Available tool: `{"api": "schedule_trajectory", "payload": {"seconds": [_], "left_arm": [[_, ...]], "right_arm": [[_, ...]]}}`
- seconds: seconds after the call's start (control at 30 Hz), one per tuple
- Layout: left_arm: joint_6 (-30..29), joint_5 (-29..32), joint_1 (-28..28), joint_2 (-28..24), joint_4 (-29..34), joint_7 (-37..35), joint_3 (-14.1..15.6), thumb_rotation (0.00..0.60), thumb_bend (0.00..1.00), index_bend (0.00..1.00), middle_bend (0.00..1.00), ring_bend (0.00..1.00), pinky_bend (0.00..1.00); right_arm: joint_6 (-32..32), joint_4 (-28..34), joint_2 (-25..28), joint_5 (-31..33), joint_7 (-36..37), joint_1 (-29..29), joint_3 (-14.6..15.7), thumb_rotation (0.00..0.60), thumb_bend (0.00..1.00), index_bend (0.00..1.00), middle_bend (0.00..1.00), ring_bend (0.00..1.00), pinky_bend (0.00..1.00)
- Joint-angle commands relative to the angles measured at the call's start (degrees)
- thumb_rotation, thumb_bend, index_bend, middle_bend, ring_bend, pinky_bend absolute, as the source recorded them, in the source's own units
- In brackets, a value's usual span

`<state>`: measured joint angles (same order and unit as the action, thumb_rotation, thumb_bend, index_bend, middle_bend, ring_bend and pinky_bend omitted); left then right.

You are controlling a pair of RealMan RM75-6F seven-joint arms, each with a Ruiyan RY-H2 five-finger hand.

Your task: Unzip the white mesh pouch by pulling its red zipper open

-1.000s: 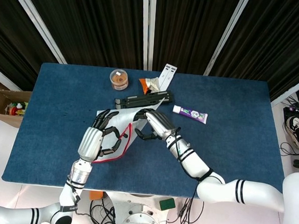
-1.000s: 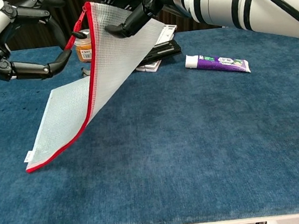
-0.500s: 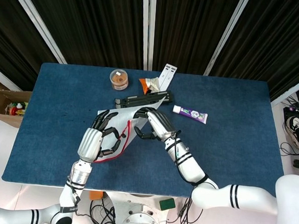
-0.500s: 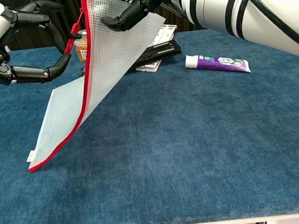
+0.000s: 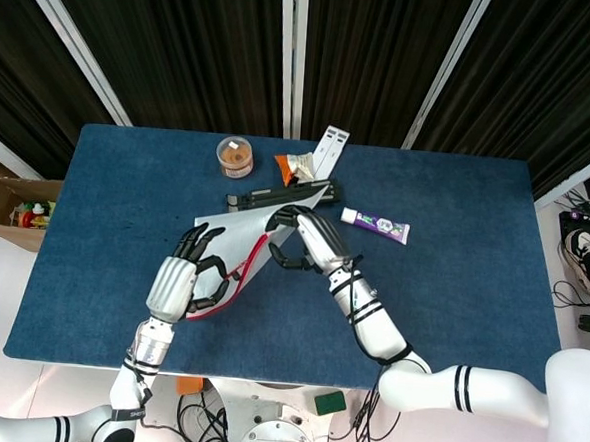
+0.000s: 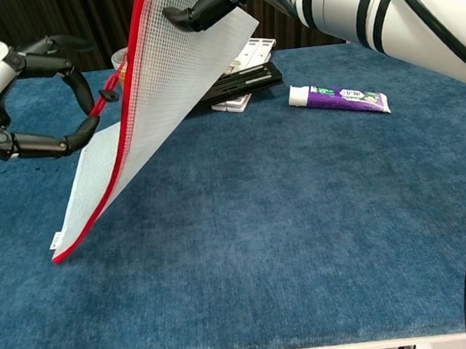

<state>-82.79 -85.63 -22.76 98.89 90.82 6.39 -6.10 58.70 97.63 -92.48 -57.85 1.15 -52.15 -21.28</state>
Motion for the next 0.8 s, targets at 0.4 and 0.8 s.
{"api": "schedule_trajectory", "payload": {"seconds": [0.4,0.8], "left_arm": [[-0.17,3.01,4.03,-3.00,-5.78,1.49,1.76,0.600,0.40,0.66,0.11,0.00,0.08],[2.62,8.61,6.49,-4.98,-11.28,1.09,0.91,0.600,0.40,0.66,0.11,0.00,0.08]], "right_arm": [[0.19,0.70,3.55,-3.78,5.06,3.33,-0.32,0.600,0.57,0.82,0.44,0.24,0.26],[-0.76,1.07,7.60,-7.72,10.47,6.51,1.04,0.600,0.57,0.83,0.44,0.24,0.26]]}}
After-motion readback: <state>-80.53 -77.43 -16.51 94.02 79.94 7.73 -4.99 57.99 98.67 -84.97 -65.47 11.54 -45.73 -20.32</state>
